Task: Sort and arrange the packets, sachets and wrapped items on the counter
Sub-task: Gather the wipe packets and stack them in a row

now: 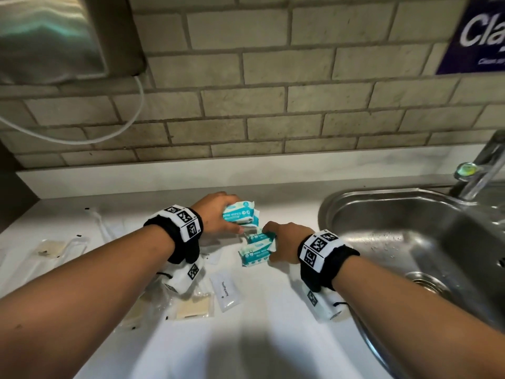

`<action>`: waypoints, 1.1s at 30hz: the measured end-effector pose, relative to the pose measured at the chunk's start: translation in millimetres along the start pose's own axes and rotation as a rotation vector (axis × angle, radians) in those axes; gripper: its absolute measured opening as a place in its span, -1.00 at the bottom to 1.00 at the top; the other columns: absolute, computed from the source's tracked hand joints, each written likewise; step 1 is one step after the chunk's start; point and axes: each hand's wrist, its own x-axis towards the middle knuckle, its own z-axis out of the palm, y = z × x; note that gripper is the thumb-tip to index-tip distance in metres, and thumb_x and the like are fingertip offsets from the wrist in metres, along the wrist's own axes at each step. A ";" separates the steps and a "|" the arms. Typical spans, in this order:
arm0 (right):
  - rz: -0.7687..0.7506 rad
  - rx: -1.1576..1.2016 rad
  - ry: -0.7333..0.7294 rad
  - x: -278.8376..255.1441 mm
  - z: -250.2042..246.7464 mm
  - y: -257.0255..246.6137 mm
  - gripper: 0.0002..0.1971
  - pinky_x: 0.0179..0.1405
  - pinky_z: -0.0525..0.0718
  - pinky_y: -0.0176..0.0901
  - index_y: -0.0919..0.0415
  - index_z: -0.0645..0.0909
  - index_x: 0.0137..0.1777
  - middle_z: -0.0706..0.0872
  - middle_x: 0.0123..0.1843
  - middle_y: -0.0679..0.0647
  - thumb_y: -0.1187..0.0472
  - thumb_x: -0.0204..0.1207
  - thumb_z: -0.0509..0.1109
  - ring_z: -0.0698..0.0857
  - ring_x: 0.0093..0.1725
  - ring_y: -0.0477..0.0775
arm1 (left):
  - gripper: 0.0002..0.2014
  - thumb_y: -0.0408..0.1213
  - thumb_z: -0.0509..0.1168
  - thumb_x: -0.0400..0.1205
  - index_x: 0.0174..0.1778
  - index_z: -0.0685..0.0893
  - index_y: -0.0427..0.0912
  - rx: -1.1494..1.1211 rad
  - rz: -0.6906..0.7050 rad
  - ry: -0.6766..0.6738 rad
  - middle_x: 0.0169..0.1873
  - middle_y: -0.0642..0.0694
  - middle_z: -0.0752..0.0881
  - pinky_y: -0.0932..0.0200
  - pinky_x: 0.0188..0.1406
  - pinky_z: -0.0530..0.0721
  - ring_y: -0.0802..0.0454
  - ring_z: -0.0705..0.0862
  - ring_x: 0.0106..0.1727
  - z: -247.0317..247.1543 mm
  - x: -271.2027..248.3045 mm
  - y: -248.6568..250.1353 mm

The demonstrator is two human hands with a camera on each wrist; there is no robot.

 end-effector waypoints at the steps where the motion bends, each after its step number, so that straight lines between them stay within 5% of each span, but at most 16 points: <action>1: -0.019 0.015 0.006 -3.3 -0.4 1.9 -0.49 -0.19 0.73 -0.09 -0.09 0.37 0.17 0.65 -0.25 -0.09 -0.05 0.25 0.48 0.70 -0.24 0.05 | -0.43 0.15 0.55 0.33 0.23 0.63 0.07 0.002 0.002 -0.018 0.05 0.03 0.68 0.12 0.03 0.59 0.02 0.64 0.03 1.4 5.3 2.4; 4: -0.118 0.108 -0.041 -16.0 -1.9 0.6 -0.40 -0.40 0.55 -0.15 0.08 0.23 0.13 0.57 -0.29 -0.03 0.02 0.25 0.55 0.61 -0.31 0.05 | -0.45 0.11 0.58 0.32 0.18 0.67 0.01 -0.007 0.005 -0.028 0.07 -0.02 0.75 0.19 0.01 0.59 -0.01 0.69 0.02 4.2 21.1 8.1; 7: -0.217 0.118 -0.100 -25.6 0.5 -4.0 -0.41 -0.28 0.62 -0.06 0.06 0.23 0.07 0.62 -0.14 0.03 0.04 0.24 0.58 0.63 -0.19 0.10 | -0.47 0.03 0.57 0.37 0.21 0.65 -0.07 0.002 -0.012 -0.009 0.11 -0.08 0.75 0.21 -0.01 0.53 -0.08 0.69 0.08 5.5 34.9 13.6; 14: -0.402 0.060 -0.149 -25.1 14.4 -19.5 -0.54 -0.04 0.62 -0.13 0.13 0.67 0.19 0.64 0.05 0.10 0.14 0.26 0.59 0.61 -0.06 0.07 | -0.50 0.09 0.50 0.43 0.18 0.63 -0.09 0.044 -0.051 -0.112 0.13 -0.09 0.74 0.24 -0.06 0.44 -0.11 0.68 0.12 20.2 56.1 19.5; 19: -0.329 0.227 -0.158 -23.7 3.5 -15.6 -0.61 0.02 0.55 -0.18 0.12 0.63 0.29 0.65 -0.04 -0.01 0.10 0.46 0.46 0.57 -0.08 0.00 | -0.51 0.12 0.46 0.47 0.19 0.59 -0.09 0.052 -0.068 -0.204 0.11 -0.08 0.71 0.23 -0.07 0.40 -0.11 0.65 0.12 25.0 59.0 11.4; 23: -0.179 0.393 -0.165 -18.2 -7.9 -13.7 -0.79 0.09 0.60 0.04 0.11 0.58 -0.03 0.64 -0.17 0.04 0.02 0.48 0.24 0.59 -0.12 0.07 | -0.60 0.15 0.45 0.46 0.03 0.57 -0.01 0.020 -0.048 -0.254 -0.06 -0.01 0.68 0.21 -0.14 0.42 -0.05 0.63 -0.04 23.2 58.9 10.0; 27: -0.114 0.385 -0.165 -17.0 -7.5 -13.4 -0.72 0.25 0.58 0.09 0.26 0.58 0.15 0.67 0.11 0.17 0.13 0.65 0.13 0.62 0.10 0.20 | -0.60 0.13 0.45 0.48 0.06 0.59 -0.05 -0.005 -0.041 -0.217 0.00 -0.06 0.72 0.20 -0.10 0.46 -0.09 0.67 0.03 15.8 56.3 4.9; 29: -0.119 0.374 -0.177 -17.9 -5.9 -13.1 -0.66 0.19 0.57 0.02 0.20 0.55 0.26 0.67 0.12 0.09 0.08 0.63 0.11 0.63 0.11 0.14 | -0.48 0.10 0.44 0.49 0.26 0.56 -0.12 -0.008 -0.036 -0.128 0.14 -0.11 0.71 0.20 -0.03 0.46 -0.13 0.66 0.13 10.2 56.8 1.3; 33: -0.121 0.277 -0.235 -21.3 -5.4 -12.6 -0.76 -0.21 0.48 -0.12 0.13 0.43 0.25 0.54 -0.24 -0.05 0.12 0.63 0.22 0.53 -0.22 0.02 | -0.29 0.17 0.39 0.51 0.49 0.32 -0.07 -0.009 -0.119 -0.120 0.23 -0.10 0.63 0.15 0.00 0.49 -0.15 0.64 0.13 5.8 65.7 1.1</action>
